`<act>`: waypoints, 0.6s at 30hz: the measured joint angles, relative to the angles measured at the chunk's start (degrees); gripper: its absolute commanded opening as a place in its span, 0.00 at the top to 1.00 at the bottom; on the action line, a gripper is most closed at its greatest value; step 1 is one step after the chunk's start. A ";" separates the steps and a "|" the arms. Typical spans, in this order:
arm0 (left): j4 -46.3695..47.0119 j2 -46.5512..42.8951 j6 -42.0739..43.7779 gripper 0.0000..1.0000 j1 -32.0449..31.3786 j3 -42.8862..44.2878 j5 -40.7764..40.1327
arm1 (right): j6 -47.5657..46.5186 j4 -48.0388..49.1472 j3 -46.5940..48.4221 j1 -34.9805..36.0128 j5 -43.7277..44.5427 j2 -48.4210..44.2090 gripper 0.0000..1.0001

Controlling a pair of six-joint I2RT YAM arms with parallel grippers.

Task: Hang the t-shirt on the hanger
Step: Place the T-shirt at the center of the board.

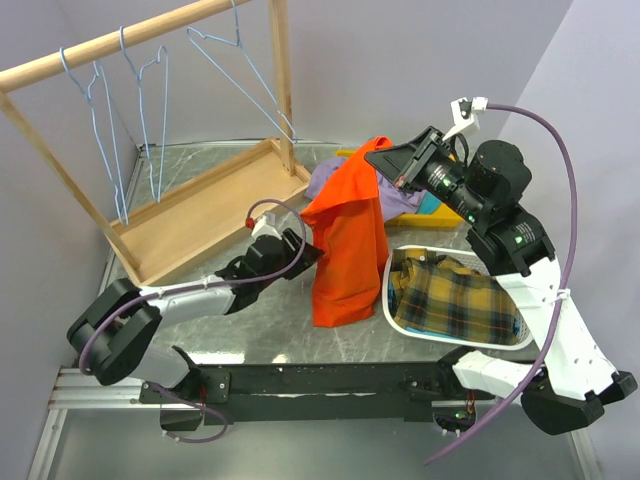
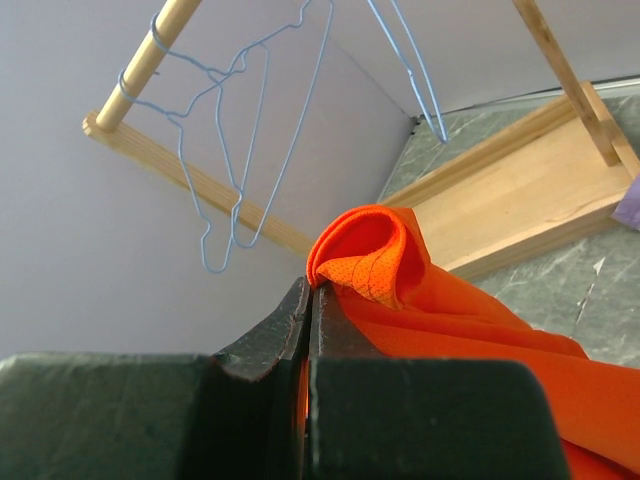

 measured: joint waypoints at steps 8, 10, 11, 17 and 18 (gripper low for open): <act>1.29 4.22 0.50 0.99 0.00 2.54 2.05 | -1.18 -0.94 -0.68 -0.20 1.97 -0.79 1.00; -2.89 2.10 1.38 0.99 -0.02 2.60 -0.87 | -1.68 -1.64 -0.74 -0.44 2.80 -0.90 1.00; -6.27 0.00 1.99 0.99 0.07 2.62 -2.78 | -2.10 -1.81 -1.05 -0.59 3.52 -1.09 1.00; -26.67 -18.51 6.16 0.99 0.52 6.95 -16.20 | -2.97 -1.84 -7.87 -2.78 6.45 -4.57 0.99; -30.16 -21.57 7.32 0.99 0.63 9.20 -18.38 | -3.04 -1.86 -9.11 -2.99 6.97 -4.94 0.97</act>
